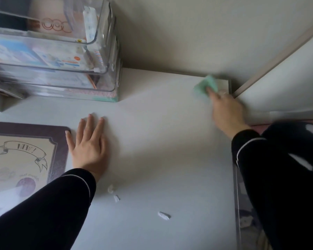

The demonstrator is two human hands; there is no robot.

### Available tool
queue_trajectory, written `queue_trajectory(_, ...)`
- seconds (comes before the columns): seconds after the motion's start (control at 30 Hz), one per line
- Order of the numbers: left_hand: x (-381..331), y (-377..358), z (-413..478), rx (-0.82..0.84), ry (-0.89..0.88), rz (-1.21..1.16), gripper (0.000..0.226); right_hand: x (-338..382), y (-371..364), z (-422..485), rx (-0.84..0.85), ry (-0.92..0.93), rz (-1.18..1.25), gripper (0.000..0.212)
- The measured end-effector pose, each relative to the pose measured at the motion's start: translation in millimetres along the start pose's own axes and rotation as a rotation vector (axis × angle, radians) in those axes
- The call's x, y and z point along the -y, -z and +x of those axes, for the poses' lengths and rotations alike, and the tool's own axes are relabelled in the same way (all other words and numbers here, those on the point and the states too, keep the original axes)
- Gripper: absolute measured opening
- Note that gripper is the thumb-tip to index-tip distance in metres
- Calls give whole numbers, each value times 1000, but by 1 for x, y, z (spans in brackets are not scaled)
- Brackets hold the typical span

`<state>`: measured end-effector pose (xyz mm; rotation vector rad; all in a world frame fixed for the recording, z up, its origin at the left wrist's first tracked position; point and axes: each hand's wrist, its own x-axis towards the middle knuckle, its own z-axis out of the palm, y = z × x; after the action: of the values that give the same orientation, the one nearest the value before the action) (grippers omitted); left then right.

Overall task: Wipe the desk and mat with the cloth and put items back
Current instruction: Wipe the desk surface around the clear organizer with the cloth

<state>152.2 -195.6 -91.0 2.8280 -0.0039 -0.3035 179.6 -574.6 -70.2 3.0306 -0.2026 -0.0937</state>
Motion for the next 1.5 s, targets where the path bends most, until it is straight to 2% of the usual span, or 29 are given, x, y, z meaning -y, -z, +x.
queue_trajectory(0.07, -1, 1, 0, -3, 0, -5, 56, -13, 2, 21, 107, -316, 22, 60)
queue_trajectory(0.13, -1, 1, 0, -5, -4, -8, 55, 1, 4, 21, 146, -395, 72, 59)
queue_trajectory(0.2, -1, 1, 0, -10, -2, -14, 55, 30, 1, -1, 106, -270, 114, 58)
queue_trajectory(0.3, -1, 1, -1, -15, 2, -18, 55, 77, 1, -73, 16, 78, 148, 56)
queue_trajectory(0.4, 0, 1, -1, -14, -1, -15, 55, 69, -1, -103, -84, 360, 134, 47)
queue_trajectory(0.43, 0, 1, -1, -13, -4, -11, 54, 53, -3, -95, -100, 355, 107, 46)
queue_trajectory(0.47, 0, 1, -1, -13, -8, -10, 54, 35, -3, -81, -68, 261, 82, 49)
queue_trajectory(0.57, 0, 0, -1, -23, -12, -13, 54, -23, -3, -43, 94, -202, 51, 62)
queue_trajectory(0.63, 2, -1, 0, -23, -20, -5, 55, -29, -2, -39, 188, -359, 127, 65)
queue_trajectory(0.73, 4, -3, 0, -19, -25, 0, 56, 4, -4, -64, 124, -307, 79, 64)
queue_trajectory(0.83, 5, -2, 0, -6, -38, -2, 57, 48, 1, -112, 116, -55, -10, 56)
queue_trajectory(0.93, 4, 0, 0, 7, -46, 1, 56, 56, 4, -134, 77, 154, -97, 49)
queue_trajectory(0.97, 3, 1, 0, 10, -44, 5, 56, 47, 5, -127, 97, 120, -135, 46)
queue_trajectory(1.07, 2, 3, -2, 15, -45, 17, 57, 12, 4, -97, 186, -287, -159, 43)
queue_trajectory(1.13, 2, 3, -2, 12, -48, 5, 57, 9, 6, -90, 191, -441, -140, 42)
queue_trajectory(1.2, 3, 3, -2, 8, -50, 4, 56, 36, 4, -95, 148, -350, -136, 40)
queue_trajectory(1.3, 3, 2, -2, 3, -48, 10, 57, 91, 2, -122, 214, 37, -139, 54)
queue_trajectory(1.37, 4, 0, -1, -1, -53, 4, 57, 92, 4, -130, 185, 190, -117, 55)
queue_trajectory(1.43, 5, -1, 0, -7, -59, -6, 58, 61, 6, -118, 165, 51, -146, 45)
queue_trajectory(1.5, 5, -1, 0, -15, -62, -2, 58, 26, 9, -103, 208, -254, -178, 37)
